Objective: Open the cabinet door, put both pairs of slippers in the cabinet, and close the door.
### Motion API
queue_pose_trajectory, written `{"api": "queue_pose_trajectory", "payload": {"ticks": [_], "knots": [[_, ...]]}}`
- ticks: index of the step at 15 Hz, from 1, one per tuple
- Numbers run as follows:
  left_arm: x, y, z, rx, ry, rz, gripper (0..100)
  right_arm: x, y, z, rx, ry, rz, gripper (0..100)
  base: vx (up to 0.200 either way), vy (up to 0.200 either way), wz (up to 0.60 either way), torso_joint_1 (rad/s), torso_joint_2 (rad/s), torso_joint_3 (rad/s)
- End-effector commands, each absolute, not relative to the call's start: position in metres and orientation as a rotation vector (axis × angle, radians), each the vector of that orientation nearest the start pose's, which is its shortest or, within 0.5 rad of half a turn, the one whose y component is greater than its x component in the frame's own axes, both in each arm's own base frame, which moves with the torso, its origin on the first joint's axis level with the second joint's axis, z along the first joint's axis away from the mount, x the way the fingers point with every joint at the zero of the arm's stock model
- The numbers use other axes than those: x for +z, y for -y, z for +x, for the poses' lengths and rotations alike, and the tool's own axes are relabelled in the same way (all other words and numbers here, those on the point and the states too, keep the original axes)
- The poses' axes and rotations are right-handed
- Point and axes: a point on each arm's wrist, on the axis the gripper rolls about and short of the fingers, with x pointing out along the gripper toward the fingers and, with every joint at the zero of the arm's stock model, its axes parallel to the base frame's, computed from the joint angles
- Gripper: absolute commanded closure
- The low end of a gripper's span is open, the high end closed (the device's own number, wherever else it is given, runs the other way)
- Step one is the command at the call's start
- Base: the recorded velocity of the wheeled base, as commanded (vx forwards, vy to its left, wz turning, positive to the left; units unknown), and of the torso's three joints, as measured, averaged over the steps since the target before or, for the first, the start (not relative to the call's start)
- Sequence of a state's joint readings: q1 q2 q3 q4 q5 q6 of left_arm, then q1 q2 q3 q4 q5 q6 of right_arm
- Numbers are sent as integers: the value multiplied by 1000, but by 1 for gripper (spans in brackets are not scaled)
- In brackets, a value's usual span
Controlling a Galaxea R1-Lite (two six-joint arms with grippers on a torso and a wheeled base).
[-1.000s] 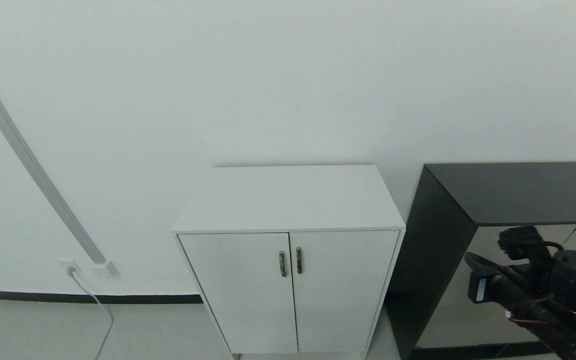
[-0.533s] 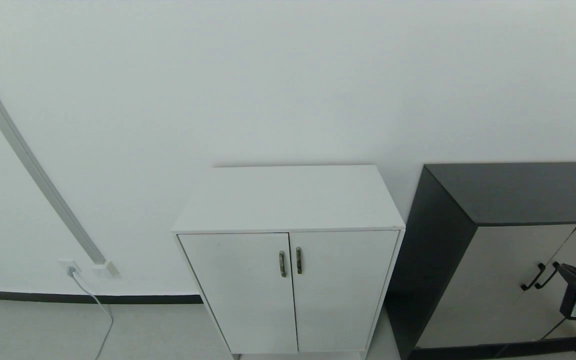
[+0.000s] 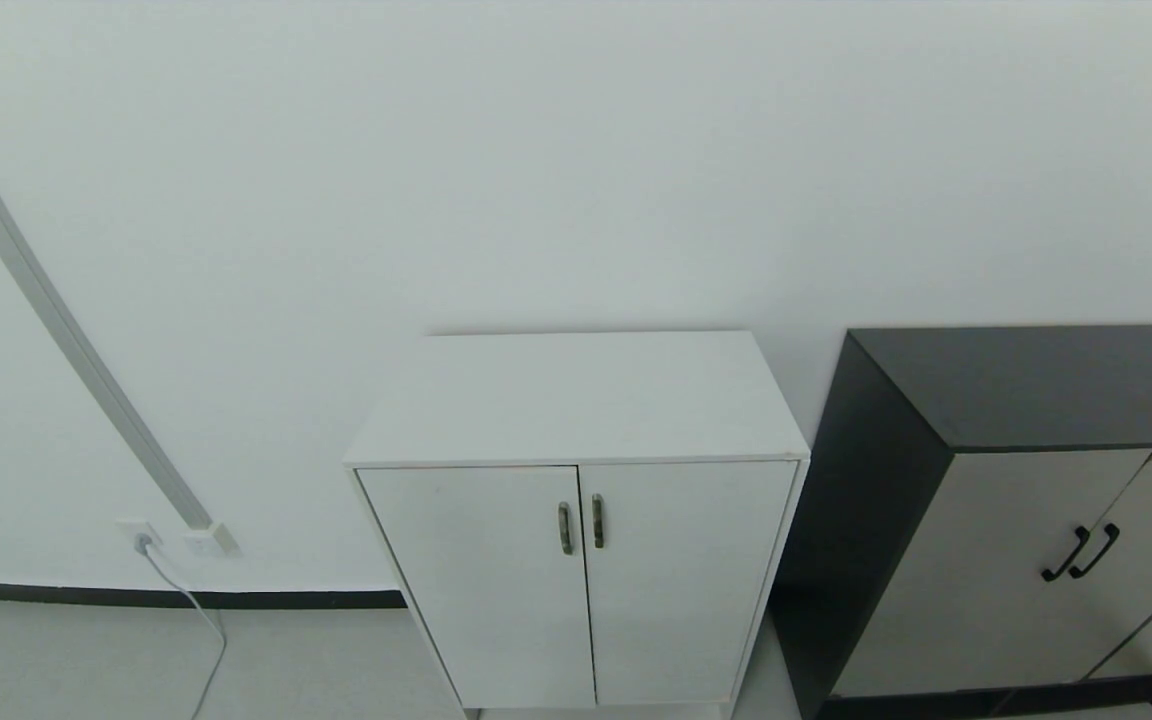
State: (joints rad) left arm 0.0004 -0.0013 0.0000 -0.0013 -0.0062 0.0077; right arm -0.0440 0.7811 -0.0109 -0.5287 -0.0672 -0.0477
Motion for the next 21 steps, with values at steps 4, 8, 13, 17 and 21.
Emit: {"api": "queue_pose_trajectory", "payload": {"ticks": [4, 8, 13, 17, 21], "knots": [[76, 0, -23, -6, 2, 8, 100, 95, 0, 10, -37, -211, -22, 100, 0, 0, 0, 0, 0, 0], [76, 0, -23, -6, 2, 8, 100, 84, -1, -1, 30, -211, -18, 100, 0, 0, 0, 0, 0, 0], [75, 0, -23, -6, 0, 8, 100, 84, 0, -4, 81, -187, -2, 100, 0, 0, 0, 0, 0, 0], [76, 0, -23, -5, 2, 8, 100, 78, 1, -13, 91, -122, -11, 100, 0, 0, 0, 0, 0, 0], [76, 0, -23, -6, 2, 8, 100, 78, 0, -15, 30, -103, -14, 100, 0, 0, 0, 0, 0, 0]]}}
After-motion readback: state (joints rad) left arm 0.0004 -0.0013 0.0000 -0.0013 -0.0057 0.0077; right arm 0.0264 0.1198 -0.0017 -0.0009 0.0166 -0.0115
